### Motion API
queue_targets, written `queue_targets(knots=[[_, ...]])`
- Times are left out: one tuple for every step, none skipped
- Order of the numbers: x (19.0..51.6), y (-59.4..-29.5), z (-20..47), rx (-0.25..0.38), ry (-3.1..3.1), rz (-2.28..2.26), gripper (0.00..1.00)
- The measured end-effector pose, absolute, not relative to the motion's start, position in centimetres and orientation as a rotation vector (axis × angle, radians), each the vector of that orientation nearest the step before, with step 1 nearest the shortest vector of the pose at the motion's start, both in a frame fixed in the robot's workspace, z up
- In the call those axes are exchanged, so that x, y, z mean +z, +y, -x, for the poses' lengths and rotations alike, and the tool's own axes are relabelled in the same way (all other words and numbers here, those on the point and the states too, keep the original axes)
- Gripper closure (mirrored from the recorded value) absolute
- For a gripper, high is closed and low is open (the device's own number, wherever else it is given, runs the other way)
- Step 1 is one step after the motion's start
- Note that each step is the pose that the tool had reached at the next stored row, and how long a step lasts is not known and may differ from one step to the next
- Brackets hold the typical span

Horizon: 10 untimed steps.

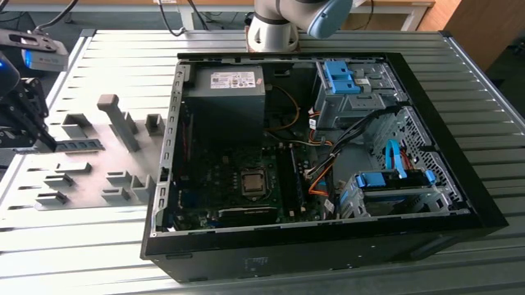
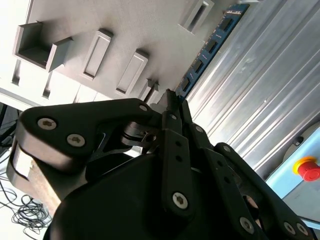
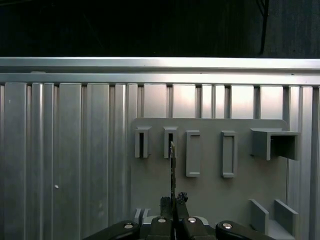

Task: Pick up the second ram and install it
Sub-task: 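Pick up the second ram and move it above second insertion slot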

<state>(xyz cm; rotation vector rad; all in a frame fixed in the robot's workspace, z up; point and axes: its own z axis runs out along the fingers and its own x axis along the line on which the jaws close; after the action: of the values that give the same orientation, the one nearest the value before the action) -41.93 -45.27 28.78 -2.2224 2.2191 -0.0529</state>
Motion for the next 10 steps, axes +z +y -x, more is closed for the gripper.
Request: queue_targets(knots=[[28.83, -45.27, 41.93, -0.053, 2.219, 2.222, 0.86], [28.89, -45.27, 41.94, -0.053, 2.219, 2.223, 0.86], [28.95, -45.27, 41.93, -0.053, 2.219, 2.223, 0.86], [29.02, -45.27, 41.93, -0.053, 2.219, 2.223, 0.86], [29.08, -45.27, 41.93, -0.053, 2.219, 2.223, 0.86], [29.15, -45.27, 41.93, -0.053, 2.219, 2.223, 0.86], [29.23, -45.27, 41.93, -0.053, 2.219, 2.223, 0.86], [29.31, -45.27, 41.93, -0.053, 2.219, 2.222, 0.86], [29.42, -45.26, 41.93, -0.053, 2.219, 2.223, 0.86], [29.53, -45.26, 41.93, -0.053, 2.219, 2.223, 0.86]])
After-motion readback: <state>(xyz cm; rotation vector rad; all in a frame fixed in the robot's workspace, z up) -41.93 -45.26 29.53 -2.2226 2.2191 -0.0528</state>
